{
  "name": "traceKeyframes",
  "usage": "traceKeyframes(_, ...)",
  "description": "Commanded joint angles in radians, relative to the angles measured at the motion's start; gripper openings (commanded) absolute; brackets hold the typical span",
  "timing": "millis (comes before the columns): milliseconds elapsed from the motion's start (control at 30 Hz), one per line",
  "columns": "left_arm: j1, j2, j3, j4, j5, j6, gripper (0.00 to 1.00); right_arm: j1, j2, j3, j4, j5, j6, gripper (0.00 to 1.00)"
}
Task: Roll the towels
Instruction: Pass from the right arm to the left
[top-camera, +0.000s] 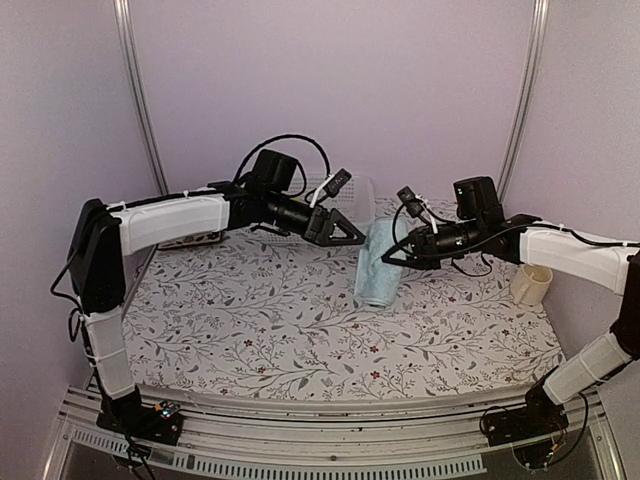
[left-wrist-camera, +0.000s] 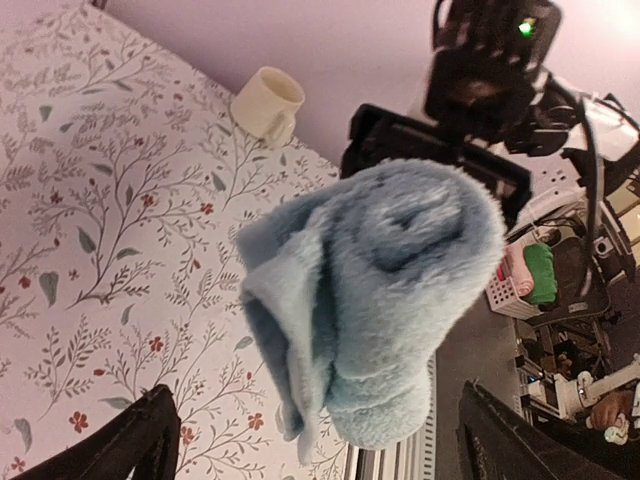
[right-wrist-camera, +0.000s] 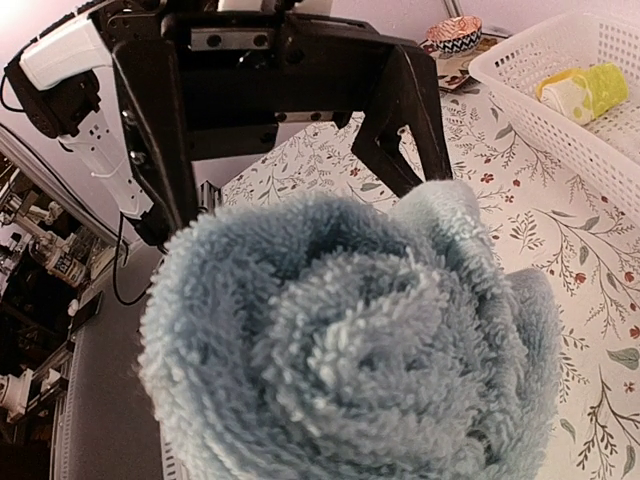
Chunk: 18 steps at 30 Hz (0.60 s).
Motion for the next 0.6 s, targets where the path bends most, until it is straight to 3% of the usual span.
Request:
traceKeyframes(0, 0.011, -0.067, -0.063, 0.200, 0.140, -0.016, 0.97, -0.010, -0.038, 0.034, -0.007, -0.083, -0.094, 0.05)
traceKeyframes(233, 0.008, -0.117, -0.194, 0.434, 0.195, -0.024, 0.97, -0.016, -0.064, 0.045, 0.034, -0.247, -0.128, 0.06)
traceKeyframes(400, -0.001, -0.102, -0.203, 0.431, 0.160, 0.010, 0.97, -0.016, -0.081, 0.049, 0.063, -0.320, -0.124, 0.07)
traceKeyframes(567, -0.060, -0.054, -0.130, 0.355, 0.195, 0.079, 0.97, -0.015, -0.067, 0.068, 0.064, -0.283, -0.113, 0.07)
